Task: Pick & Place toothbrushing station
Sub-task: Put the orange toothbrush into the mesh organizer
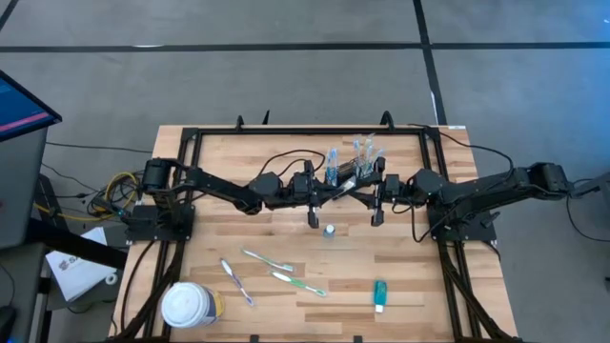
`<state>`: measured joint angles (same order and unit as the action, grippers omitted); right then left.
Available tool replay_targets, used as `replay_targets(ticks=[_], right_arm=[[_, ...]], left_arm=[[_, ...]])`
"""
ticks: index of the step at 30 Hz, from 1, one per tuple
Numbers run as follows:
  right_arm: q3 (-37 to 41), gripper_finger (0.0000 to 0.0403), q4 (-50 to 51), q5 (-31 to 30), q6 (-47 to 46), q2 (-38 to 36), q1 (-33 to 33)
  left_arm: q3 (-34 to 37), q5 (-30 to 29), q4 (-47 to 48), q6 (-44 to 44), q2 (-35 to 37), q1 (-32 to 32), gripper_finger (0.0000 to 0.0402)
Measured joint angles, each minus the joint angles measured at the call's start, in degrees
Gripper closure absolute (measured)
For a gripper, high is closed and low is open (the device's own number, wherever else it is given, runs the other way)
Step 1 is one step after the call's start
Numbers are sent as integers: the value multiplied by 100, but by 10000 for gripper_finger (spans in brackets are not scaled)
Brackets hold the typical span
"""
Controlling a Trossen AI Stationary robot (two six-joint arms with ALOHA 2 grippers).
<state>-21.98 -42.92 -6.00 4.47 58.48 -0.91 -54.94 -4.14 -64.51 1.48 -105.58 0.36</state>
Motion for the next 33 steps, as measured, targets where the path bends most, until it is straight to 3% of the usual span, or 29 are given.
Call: replay_targets(ticks=[13,20,25,33], right_arm=[[0,294,4,0,0,2,0],[0,333,-20,0,0,2,0],[0,391,-65,38,-45,2,-59],[2,400,-111,151,7,2,-129]], left_arm=[[-118,-4,-105,120,-118,2,401],[-118,-7,-95,127,-131,0,401],[-118,-1,-104,127,-131,0,401],[-120,4,-116,127,-131,-4,402]])
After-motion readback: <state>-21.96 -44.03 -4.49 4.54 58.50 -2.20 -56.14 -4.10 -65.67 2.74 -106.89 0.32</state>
